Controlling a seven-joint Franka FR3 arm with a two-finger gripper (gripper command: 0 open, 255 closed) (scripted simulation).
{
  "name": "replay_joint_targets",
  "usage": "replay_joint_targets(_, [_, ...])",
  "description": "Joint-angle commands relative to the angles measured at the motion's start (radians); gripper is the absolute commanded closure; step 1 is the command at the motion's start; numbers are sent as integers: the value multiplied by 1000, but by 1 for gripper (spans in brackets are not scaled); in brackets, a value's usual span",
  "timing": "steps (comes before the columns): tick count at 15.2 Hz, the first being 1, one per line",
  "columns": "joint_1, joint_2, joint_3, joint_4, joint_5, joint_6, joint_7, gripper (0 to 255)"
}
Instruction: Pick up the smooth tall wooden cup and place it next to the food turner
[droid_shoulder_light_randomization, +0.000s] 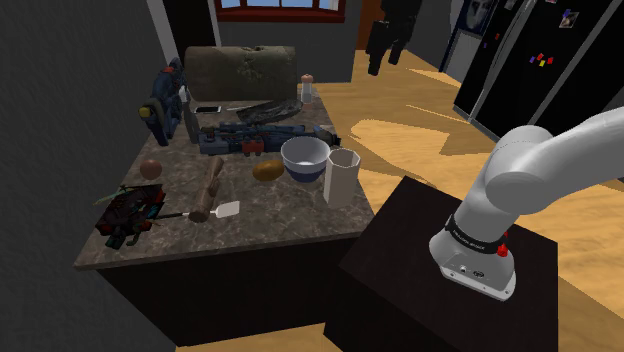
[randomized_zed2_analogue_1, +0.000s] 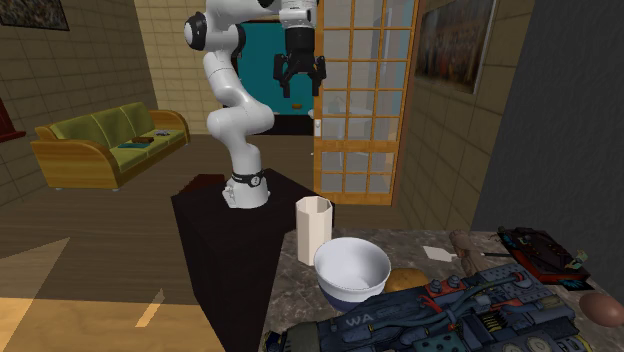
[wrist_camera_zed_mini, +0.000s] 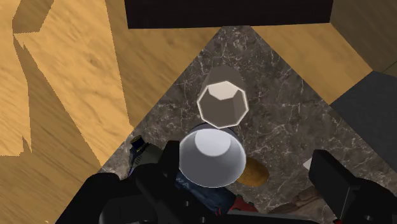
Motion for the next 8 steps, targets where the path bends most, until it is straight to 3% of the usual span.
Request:
replay_joint_targets(1, [0,0,0,0,0,0,0,0])
replay_joint_targets(8, [9,37,18,-206,16,245,18,0])
